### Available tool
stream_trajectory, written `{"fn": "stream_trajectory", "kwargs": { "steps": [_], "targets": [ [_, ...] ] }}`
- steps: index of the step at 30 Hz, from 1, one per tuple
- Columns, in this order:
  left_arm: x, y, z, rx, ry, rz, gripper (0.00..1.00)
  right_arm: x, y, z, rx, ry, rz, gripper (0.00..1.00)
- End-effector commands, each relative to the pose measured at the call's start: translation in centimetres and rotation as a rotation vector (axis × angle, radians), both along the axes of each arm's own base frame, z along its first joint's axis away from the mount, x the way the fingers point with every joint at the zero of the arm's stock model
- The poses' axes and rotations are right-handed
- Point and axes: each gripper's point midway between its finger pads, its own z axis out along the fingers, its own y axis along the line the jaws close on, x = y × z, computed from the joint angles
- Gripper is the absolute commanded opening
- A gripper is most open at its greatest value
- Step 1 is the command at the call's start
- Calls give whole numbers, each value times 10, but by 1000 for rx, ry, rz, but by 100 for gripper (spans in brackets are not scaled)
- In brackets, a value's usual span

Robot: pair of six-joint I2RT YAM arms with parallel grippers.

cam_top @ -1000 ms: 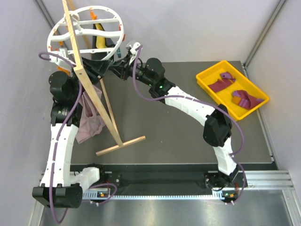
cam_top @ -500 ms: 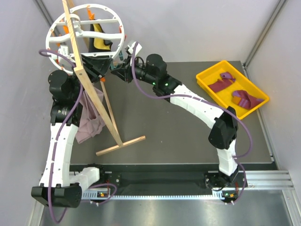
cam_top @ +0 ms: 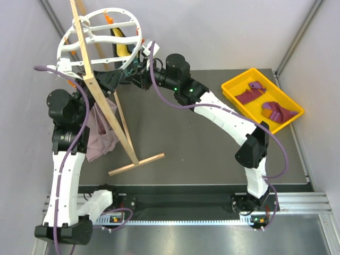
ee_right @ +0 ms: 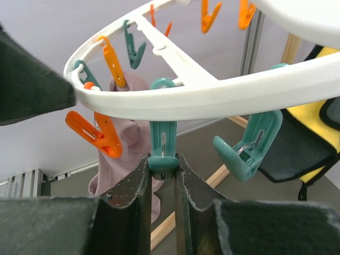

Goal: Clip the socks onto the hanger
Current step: Open the clamp at the hanger.

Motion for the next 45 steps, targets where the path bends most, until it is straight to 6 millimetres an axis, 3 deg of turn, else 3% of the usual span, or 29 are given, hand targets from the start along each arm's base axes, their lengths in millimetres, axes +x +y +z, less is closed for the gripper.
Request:
{"fn": "stream_trajectory", "kwargs": {
  "steps": [1, 5, 6, 12, 20, 28, 36, 38, 39, 40, 41, 43, 45],
  "targets": [
    [-28, 19, 28, 62, -104, 123, 60, -10, -7, 52, 74, -84, 13, 6],
    [-31, 49, 8, 161, -34, 295, 63, -7, -9, 56, 80, -92, 8, 6],
    [-30, 51, -6, 181, 18, 304, 63, -6, -9, 56, 83, -91, 9, 6],
    [-17, 49, -35, 192, 112, 285, 64, -2, -6, 52, 88, -80, 12, 7],
    [11, 46, -47, 158, 159, 274, 63, -1, -9, 55, 101, -83, 19, 6],
    [32, 44, -42, 113, 148, 269, 52, -2, -10, 56, 110, -89, 31, 6],
    [29, 41, -34, 87, 119, 252, 24, 1, -13, 53, 106, -84, 26, 9],
    [28, 38, -34, 83, 124, 238, 12, 2, -13, 51, 100, -82, 23, 16],
    [26, 36, -34, 73, 138, 226, 3, 5, -14, 48, 94, -80, 18, 27],
    [25, 35, -37, 69, 150, 220, 1, 5, -15, 48, 92, -79, 16, 27],
    [23, 35, -35, 63, 154, 216, 1, 7, -16, 46, 86, -80, 11, 44],
    [20, 32, -37, 46, 197, 201, 0, 9, -18, 41, 66, -78, 3, 62],
    [17, 29, -39, 29, 225, 180, 0, 9, -22, 35, 33, -76, 1, 67]
  ]
}}
